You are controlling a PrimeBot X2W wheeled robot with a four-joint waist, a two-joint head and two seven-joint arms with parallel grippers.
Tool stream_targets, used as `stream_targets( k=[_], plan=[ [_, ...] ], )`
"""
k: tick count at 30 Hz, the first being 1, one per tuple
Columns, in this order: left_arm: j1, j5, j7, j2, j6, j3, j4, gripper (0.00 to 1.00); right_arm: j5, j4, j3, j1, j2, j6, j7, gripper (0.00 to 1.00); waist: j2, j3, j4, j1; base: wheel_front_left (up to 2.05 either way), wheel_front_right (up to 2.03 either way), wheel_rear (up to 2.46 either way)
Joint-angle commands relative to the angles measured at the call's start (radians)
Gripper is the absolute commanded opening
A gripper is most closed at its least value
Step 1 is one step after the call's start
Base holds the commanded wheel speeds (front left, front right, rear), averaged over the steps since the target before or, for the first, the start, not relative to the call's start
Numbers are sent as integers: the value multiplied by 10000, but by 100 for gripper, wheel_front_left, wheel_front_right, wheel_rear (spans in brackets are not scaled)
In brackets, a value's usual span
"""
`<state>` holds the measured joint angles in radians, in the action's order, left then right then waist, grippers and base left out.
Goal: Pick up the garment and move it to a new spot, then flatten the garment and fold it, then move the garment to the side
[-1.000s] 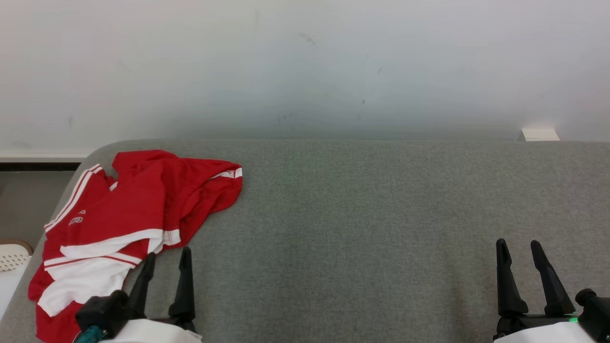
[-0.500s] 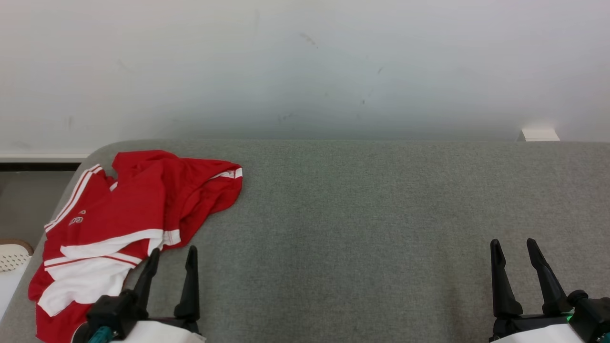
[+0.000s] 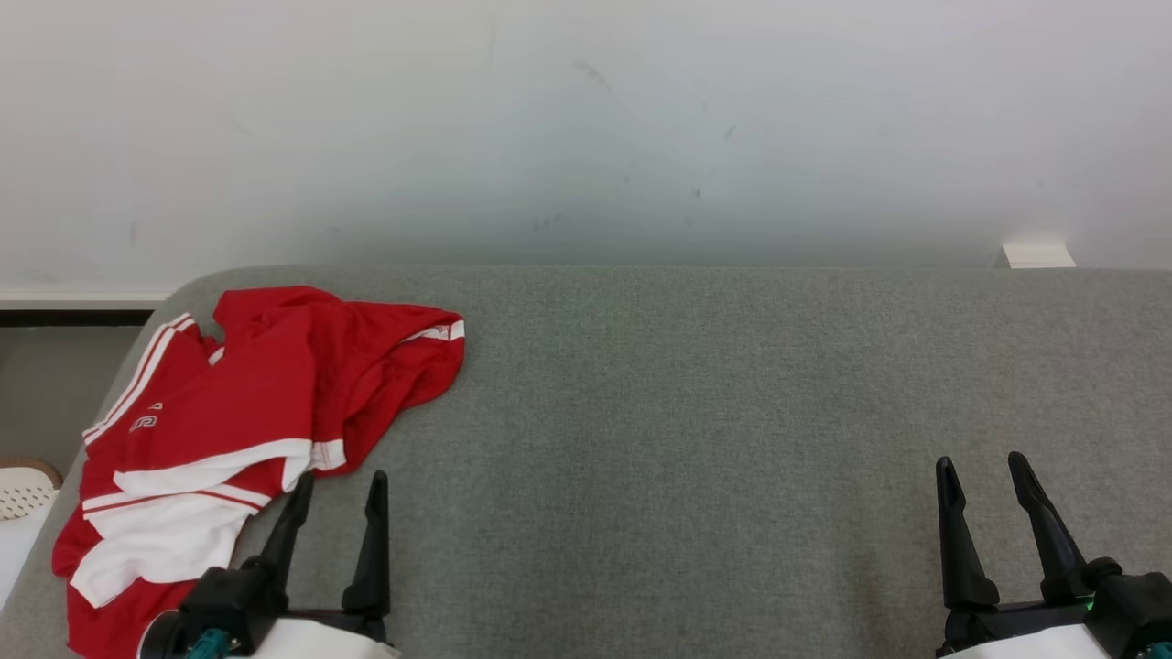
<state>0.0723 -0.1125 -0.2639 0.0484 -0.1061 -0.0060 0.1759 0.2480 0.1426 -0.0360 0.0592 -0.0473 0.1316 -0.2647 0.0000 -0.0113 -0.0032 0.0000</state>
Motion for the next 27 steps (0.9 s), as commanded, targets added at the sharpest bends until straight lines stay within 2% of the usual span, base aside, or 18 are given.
stream_targets(
  k=[1,20,27],
  plan=[
    [14,97,-11,39,-28,31,16,100,50,-26,13,42,-57,-17,5,100,0,-15,6,0,0,0,0],
    [106,-75,-9,37,-59,112,153,100,198,16,14,-9,-57,-17,5,100,0,4,52,0,0,0,0],
    [170,-103,-9,39,-8,136,180,100,232,41,-118,-117,-51,-17,5,100,0,-11,545,0,0,0,0]
  ],
)
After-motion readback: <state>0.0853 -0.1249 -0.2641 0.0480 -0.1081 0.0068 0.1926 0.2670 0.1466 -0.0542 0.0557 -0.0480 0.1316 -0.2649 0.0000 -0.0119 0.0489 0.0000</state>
